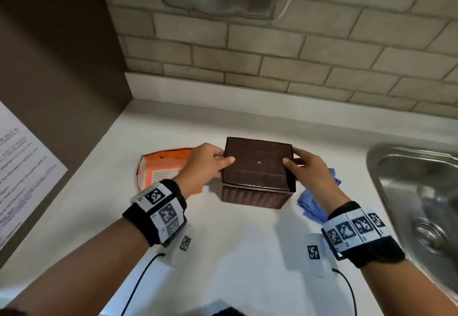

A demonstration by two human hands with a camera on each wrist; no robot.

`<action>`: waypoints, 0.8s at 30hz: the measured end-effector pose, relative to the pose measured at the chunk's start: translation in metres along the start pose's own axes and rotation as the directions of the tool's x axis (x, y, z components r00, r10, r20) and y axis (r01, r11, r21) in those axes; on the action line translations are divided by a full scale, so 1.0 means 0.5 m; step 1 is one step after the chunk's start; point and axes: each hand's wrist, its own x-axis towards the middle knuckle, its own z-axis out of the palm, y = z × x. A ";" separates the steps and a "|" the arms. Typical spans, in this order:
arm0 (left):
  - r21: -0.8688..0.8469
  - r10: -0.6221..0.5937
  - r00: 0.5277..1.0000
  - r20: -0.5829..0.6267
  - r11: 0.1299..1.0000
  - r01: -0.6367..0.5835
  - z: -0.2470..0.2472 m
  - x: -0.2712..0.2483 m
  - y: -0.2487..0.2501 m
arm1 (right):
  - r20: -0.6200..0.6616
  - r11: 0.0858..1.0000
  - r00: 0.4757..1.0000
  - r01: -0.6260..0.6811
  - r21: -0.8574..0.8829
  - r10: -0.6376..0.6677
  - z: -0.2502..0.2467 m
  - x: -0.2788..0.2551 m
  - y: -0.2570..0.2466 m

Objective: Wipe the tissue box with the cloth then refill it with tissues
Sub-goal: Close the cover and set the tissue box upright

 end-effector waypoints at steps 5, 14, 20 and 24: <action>0.149 0.004 1.000 0.003 0.989 -0.004 0.003 0.003 -0.009 | 0.001 0.992 1.000 0.011 -0.126 -0.011 0.016 0.006 0.013; 0.175 0.030 0.999 -0.024 0.984 -0.025 0.018 0.007 -0.003 | -0.056 0.916 0.998 -0.009 -0.402 -0.015 0.033 0.026 0.020; 0.270 0.120 0.992 -0.041 0.957 -0.104 0.025 0.015 -0.010 | -0.050 0.835 0.998 0.010 -0.550 -0.044 0.045 0.021 0.039; 0.424 0.162 0.987 0.004 0.893 -0.148 0.027 0.022 -0.007 | -0.011 0.697 1.000 -0.006 -0.717 -0.002 0.056 0.001 0.034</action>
